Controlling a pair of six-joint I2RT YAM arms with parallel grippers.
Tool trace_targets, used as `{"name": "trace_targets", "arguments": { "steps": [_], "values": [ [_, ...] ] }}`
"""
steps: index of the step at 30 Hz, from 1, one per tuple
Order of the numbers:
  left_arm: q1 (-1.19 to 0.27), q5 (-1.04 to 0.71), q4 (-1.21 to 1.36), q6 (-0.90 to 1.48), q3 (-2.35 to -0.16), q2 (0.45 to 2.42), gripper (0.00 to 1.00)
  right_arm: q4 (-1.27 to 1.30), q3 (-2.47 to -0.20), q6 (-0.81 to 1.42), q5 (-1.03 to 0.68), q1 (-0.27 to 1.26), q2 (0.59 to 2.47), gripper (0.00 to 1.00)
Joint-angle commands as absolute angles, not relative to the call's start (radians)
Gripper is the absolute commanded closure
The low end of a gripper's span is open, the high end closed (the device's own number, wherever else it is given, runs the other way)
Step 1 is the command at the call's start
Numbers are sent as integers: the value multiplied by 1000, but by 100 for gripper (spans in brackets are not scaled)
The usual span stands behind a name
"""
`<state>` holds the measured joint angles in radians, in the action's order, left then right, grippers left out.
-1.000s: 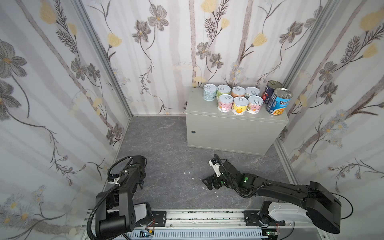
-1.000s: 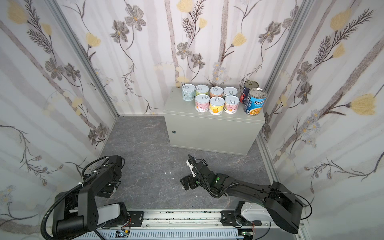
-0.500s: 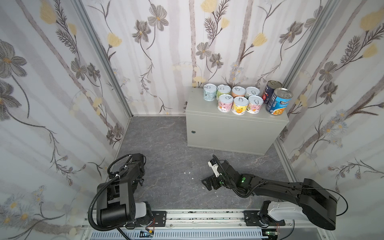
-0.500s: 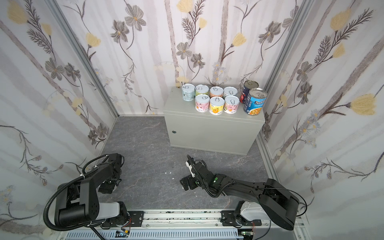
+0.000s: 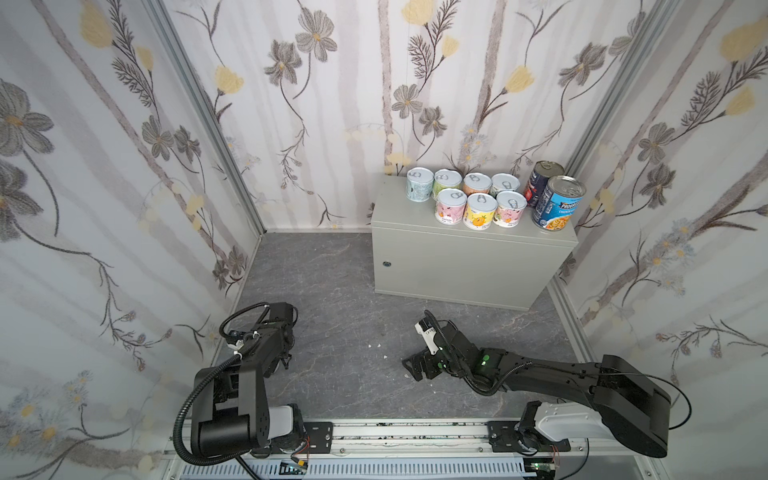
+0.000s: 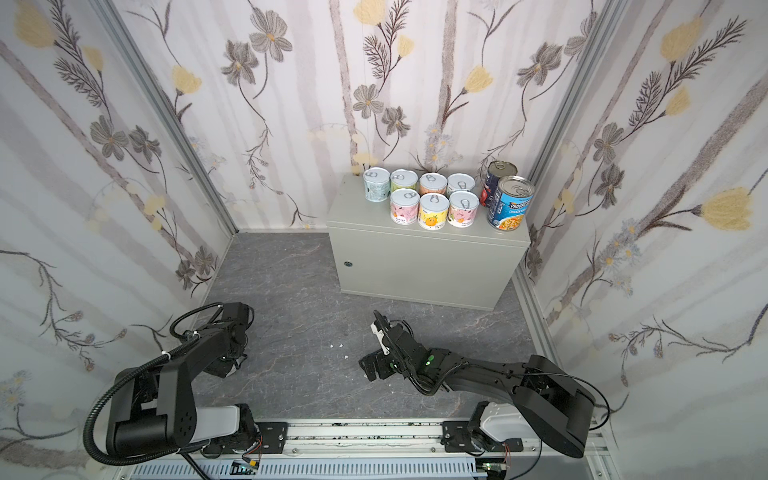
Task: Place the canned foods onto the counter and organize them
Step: 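Lift the can with the left gripper and carry it toward the cabinet front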
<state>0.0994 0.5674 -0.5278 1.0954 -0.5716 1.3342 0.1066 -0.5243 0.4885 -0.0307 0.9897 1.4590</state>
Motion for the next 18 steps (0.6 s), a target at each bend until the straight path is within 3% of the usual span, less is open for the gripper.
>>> {"name": "trace_targets", "arguments": {
  "steps": [1, 18],
  "values": [
    [55, 612, -499, 1049, -597, 1346, 37, 161, -521, 494, -28, 991, 1461, 0],
    [-423, 589, -455, 927, -744, 1470, 38, 225, -417, 566, 39, 947, 1337, 0]
  ]
}}
